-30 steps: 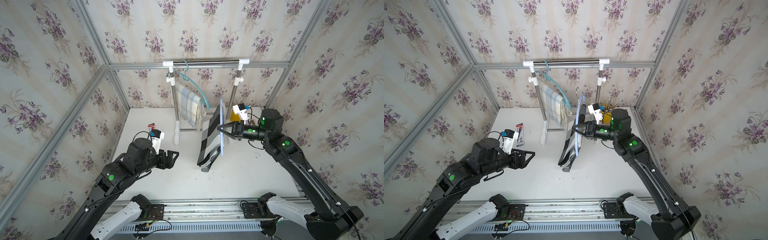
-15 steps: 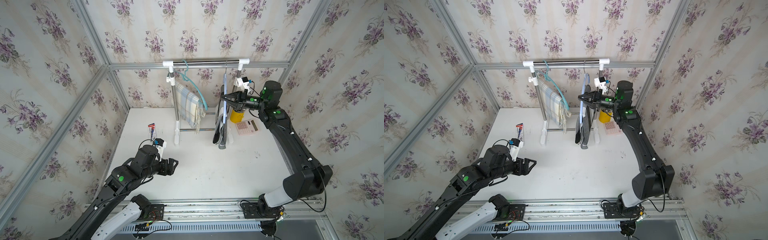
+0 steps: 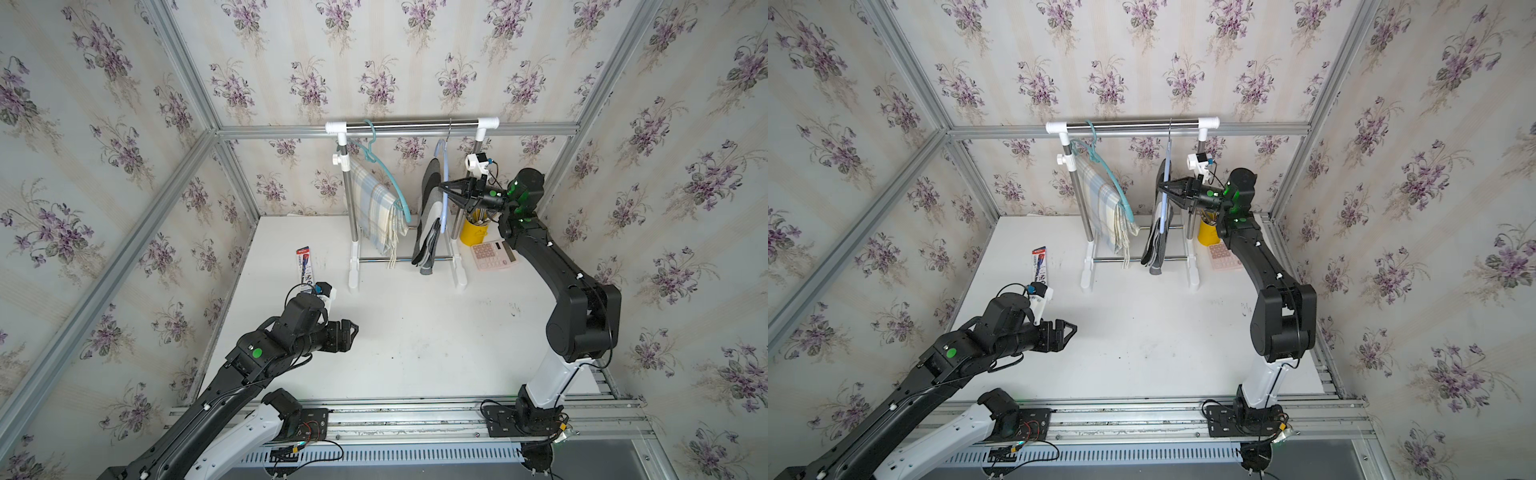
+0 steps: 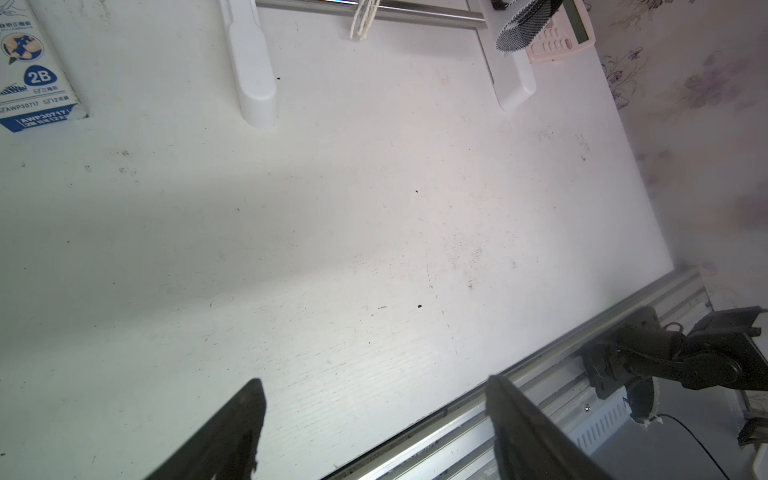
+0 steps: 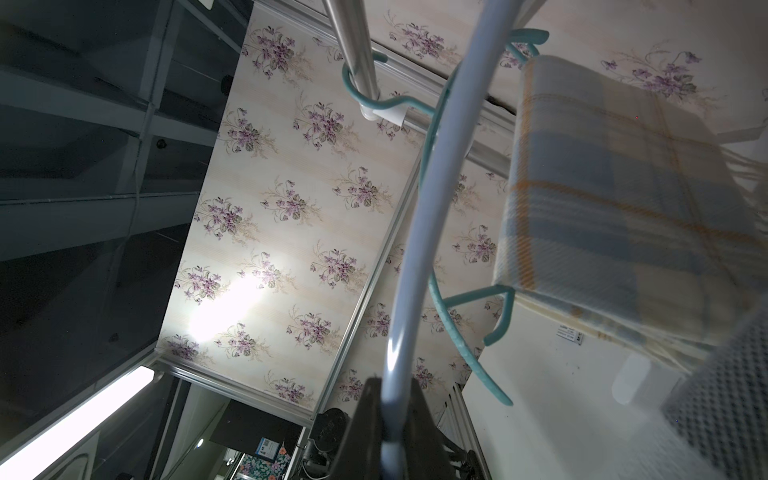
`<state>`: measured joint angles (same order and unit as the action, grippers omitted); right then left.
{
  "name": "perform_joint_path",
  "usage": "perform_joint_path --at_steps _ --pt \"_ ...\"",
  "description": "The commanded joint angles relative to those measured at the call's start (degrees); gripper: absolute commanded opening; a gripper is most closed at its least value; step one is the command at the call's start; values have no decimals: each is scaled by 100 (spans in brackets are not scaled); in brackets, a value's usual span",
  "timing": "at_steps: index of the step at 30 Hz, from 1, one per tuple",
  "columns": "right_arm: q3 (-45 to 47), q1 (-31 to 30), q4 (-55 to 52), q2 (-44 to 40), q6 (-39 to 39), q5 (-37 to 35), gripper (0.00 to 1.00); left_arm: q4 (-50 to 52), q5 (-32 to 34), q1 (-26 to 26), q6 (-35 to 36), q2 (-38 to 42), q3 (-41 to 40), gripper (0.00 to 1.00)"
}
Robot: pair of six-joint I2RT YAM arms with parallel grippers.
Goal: Hang the scarf on the hanger
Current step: Place the hanger at the clothesline.
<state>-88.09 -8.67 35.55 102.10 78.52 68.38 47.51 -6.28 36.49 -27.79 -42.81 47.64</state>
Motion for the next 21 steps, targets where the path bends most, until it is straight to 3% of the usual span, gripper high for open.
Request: perform_joint_path --at_steps 1,3,5,6,8,11,15,18,21 --pt "407 -4 269 -323 141 155 39 -311 -12 -3 -50 -65 -68 85" --pt "409 5 -1018 -682 -1059 -138 64 -394 48 -10 -95 -92 -115 85" --pt "125 7 -3431 -1003 -3050 -967 79 -447 362 -10 -175 -78 -169 87" --pt "128 22 -4281 -1143 -3824 -1501 83 -400 754 -9 -262 -73 -182 87" --pt "685 83 -5082 -1631 -4494 -2518 86 -337 1648 -13 -346 -113 -204 87" --pt "2345 197 -4663 -2745 -4648 -3849 91 -567 2960 -40 -348 -168 -350 89" --pt "4314 219 -4250 -4299 -5093 -5651 97 -1511 3943 -178 174 -169 -825 90" --pt "5815 220 -3509 -5236 -5475 -6707 99 -2428 4327 -449 811 -201 -1225 90" --pt "6949 218 -2625 -5844 -6020 -7474 100 -3404 4190 -1082 1368 -360 -1596 90"
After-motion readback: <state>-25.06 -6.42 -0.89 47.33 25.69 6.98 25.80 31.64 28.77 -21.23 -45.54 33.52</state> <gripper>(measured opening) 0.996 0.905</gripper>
